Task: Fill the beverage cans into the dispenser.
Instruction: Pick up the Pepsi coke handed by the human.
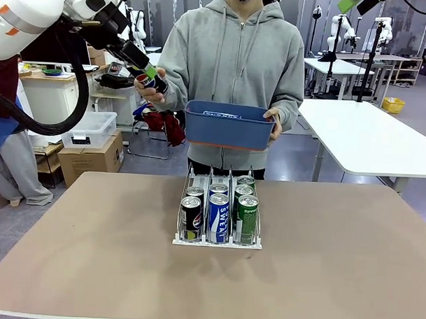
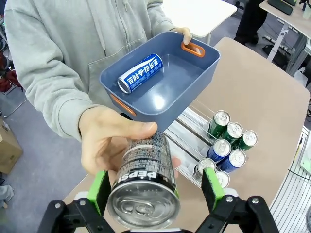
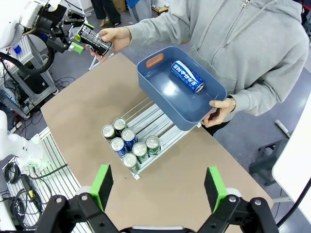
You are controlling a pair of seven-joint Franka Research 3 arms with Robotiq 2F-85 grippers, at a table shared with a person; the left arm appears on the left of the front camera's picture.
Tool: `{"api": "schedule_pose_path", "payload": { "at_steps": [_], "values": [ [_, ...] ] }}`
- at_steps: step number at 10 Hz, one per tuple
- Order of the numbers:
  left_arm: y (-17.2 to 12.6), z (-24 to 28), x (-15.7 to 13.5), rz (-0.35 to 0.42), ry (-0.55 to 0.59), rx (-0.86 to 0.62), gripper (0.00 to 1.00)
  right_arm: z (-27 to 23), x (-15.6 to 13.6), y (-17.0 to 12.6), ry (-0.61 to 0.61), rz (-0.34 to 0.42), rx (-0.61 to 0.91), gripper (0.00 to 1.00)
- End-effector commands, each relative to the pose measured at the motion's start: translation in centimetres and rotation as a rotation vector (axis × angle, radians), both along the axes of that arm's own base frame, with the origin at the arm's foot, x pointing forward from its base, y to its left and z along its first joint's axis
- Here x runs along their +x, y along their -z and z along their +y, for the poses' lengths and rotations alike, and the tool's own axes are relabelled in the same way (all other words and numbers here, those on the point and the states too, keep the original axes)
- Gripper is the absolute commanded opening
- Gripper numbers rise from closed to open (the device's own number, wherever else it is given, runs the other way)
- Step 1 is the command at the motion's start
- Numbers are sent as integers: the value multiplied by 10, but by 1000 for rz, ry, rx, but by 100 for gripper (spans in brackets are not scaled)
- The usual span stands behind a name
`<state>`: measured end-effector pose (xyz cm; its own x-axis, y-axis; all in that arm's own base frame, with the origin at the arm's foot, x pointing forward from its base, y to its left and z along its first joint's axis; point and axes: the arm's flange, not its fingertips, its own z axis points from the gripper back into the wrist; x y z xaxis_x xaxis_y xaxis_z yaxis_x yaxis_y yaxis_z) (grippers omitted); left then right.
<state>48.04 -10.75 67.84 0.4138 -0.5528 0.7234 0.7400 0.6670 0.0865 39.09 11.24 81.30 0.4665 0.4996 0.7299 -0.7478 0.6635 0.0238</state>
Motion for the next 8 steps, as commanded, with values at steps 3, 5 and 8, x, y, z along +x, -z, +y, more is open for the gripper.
{"api": "schedule_pose_path", "payload": {
  "at_steps": [3,5,8],
  "values": [
    [0,0,0,-1,-1,0,100,-1,-1,1,1,2,1,100],
    [0,-1,0,0,0,0,57,-1,-1,1,1,2,1,100],
    [-2,6,-1,-7,-30,-7,0,-1,-1,1,1,2,1,100]
  ]
}}
